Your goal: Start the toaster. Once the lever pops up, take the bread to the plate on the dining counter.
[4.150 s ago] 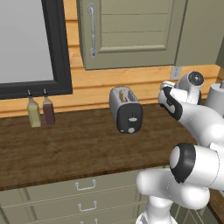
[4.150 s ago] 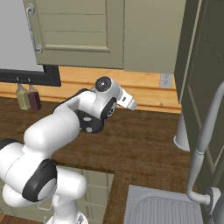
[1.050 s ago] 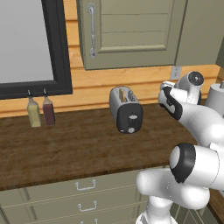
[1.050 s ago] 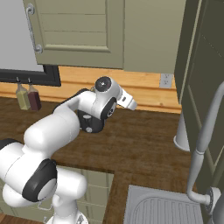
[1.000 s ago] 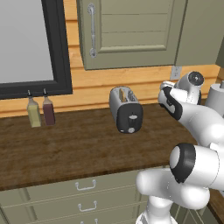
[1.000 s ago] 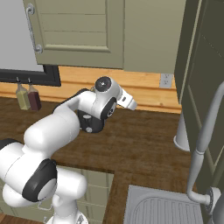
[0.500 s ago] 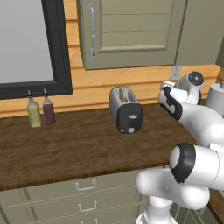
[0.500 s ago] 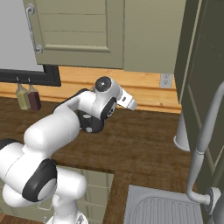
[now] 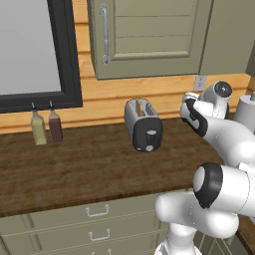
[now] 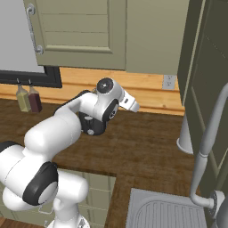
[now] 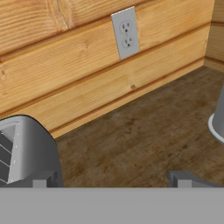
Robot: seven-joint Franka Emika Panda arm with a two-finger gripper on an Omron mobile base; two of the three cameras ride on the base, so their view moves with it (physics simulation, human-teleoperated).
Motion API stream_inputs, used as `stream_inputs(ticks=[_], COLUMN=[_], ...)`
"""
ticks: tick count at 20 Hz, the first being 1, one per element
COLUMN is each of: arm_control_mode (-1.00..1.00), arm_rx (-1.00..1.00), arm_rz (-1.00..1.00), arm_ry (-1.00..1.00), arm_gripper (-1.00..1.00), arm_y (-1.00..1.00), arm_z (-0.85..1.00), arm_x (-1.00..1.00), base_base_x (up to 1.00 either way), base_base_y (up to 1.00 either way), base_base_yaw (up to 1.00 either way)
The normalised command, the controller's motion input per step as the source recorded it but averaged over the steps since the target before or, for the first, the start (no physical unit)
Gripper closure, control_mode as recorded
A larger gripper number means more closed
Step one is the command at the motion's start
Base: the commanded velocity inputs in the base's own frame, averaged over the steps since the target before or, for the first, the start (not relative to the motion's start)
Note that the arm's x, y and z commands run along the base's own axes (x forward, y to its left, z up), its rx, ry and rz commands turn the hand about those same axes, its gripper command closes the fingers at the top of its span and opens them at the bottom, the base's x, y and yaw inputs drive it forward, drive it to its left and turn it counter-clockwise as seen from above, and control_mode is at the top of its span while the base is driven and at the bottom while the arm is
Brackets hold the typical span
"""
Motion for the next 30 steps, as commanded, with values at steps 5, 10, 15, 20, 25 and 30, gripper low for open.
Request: stream_inputs(ticks=[5,10,15,20,25,30], arm_control_mode=[-1.0,-1.0,-1.0,-1.0,-1.0,-1.0], arm_rx=[0.0,0.0,0.0,-0.01,-0.03,-0.06], arm_rz=[0.0,0.0,0.01,0.04,0.12,0.21], arm_ry=[0.0,0.0,0.0,-0.03,-0.07,-0.02], arm_gripper=[-1.0,-1.0,-1.0,-1.0,-1.0,-1.0], arm_y=[0.0,0.0,0.1,0.21,0.3,0.48], arm_z=[0.0,0.0,0.0,0.0,0.0,0.03], arm_x=[0.0,0.0,0.0,0.0,0.0,0.0], base_base_x=[0.0,0.0,0.0,0.0,0.0,0.0], base_base_y=[0.0,0.0,0.0,0.0,0.0,0.0], base_base_yaw=[0.0,0.0,0.0,0.0,0.0,0.0])
